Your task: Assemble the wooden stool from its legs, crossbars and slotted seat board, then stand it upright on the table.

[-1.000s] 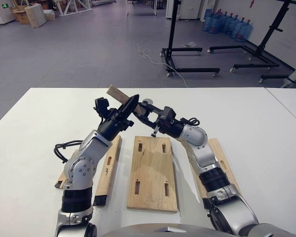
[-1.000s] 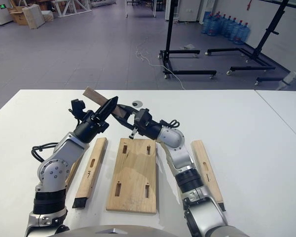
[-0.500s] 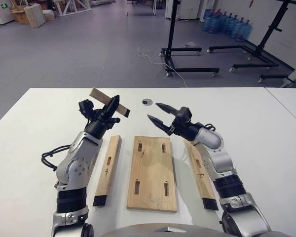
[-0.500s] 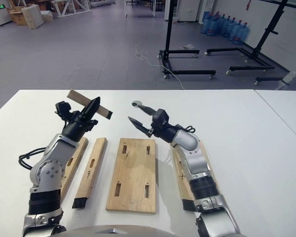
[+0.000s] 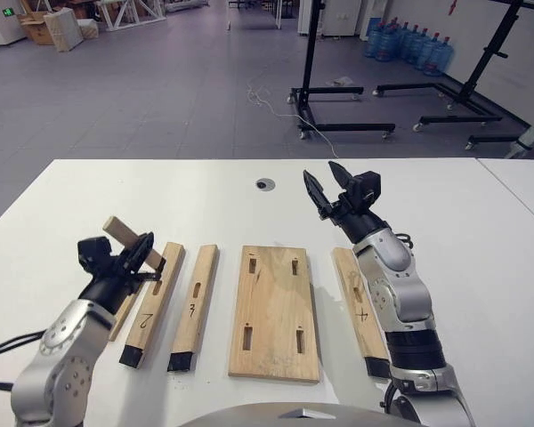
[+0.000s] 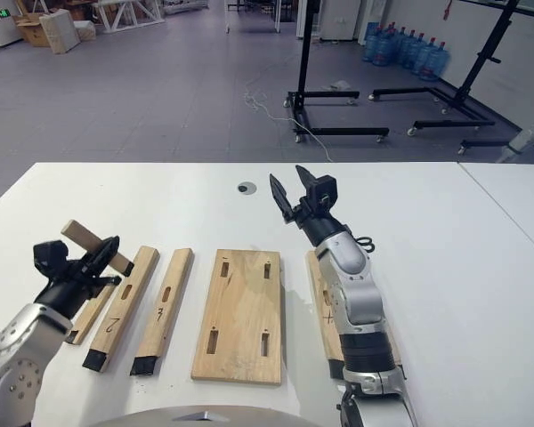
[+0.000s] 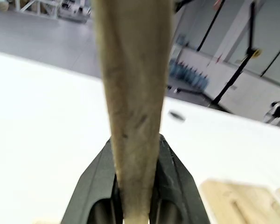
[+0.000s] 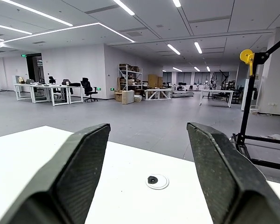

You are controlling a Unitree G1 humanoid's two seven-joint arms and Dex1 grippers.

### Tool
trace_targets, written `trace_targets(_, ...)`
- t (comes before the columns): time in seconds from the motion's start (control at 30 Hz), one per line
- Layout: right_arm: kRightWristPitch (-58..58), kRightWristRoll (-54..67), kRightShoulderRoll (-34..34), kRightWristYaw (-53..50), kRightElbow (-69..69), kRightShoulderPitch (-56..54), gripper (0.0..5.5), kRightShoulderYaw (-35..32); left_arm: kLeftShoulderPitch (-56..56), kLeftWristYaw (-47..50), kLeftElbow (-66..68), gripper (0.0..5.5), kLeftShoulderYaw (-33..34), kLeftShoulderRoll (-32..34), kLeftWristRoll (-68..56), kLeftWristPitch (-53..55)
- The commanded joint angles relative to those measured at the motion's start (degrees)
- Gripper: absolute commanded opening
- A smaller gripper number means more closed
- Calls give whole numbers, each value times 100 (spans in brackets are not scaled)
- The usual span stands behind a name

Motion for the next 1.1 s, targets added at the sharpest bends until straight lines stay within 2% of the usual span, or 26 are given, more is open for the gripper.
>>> trace_targets(0.03,78,45,47,30,-246,115,304,75,76,95,-145,40,-50,-128,439,-436)
trace_targets(0.33,152,-14,87,-22,-411,322,304,227,380,-107,-131,40,-217,-101,701,-555)
trace_targets(0.93,51,-82,79,45,-336,191,304,199,339,-346,515,40,-460,-240,1174,-918)
trace_targets(1.1,48,-78,100,30,-348,178,304,186,243,-327,646,40,-355,-214,1180,-852)
